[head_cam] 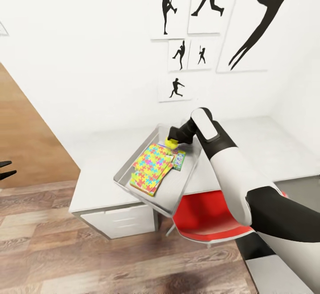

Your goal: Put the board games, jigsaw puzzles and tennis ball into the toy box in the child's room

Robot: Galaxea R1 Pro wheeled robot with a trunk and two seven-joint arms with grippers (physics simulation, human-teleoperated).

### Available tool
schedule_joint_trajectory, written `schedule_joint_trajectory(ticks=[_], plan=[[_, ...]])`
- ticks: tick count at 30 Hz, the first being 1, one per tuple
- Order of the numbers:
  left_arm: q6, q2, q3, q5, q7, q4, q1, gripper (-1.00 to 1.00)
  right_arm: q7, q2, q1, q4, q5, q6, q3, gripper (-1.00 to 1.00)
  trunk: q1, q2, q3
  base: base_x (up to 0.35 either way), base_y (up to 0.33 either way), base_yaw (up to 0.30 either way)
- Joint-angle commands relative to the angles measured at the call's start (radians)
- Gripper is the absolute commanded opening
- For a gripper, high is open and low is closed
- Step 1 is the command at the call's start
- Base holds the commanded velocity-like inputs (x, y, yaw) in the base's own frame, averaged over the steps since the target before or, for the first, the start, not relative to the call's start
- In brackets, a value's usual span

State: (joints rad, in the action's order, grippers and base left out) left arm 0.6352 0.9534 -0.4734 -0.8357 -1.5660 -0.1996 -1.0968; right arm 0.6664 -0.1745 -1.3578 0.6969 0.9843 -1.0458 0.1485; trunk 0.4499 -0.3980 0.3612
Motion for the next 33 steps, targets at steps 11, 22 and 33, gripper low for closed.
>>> schedule_joint_trajectory(ticks=[11, 22, 33], plan=[[0.009, -0.001, -0.008, -0.005, -0.005, 0.0, -0.002, 1.0, 0.01, 0.0, -0.001, -0.069, 0.01, -0.001, -0.003, -1.0, 0.0, -0.002, 0.002, -0.103, 0.014, 0.0], [0.009, -0.001, -0.008, -0.005, -0.005, 0.0, -0.002, 1.0, 0.01, 0.0, -0.004, -0.089, 0.011, -0.001, -0.003, -1.0, 0.0, -0.002, 0.002, -0.101, 0.039, 0.0], [0.009, -0.001, -0.008, -0.005, -0.005, 0.0, -0.002, 1.0, 0.01, 0.0, -0.011, -0.099, 0.011, -0.001, -0.001, -1.0, 0.0, -0.002, 0.002, -0.089, 0.004, 0.0]])
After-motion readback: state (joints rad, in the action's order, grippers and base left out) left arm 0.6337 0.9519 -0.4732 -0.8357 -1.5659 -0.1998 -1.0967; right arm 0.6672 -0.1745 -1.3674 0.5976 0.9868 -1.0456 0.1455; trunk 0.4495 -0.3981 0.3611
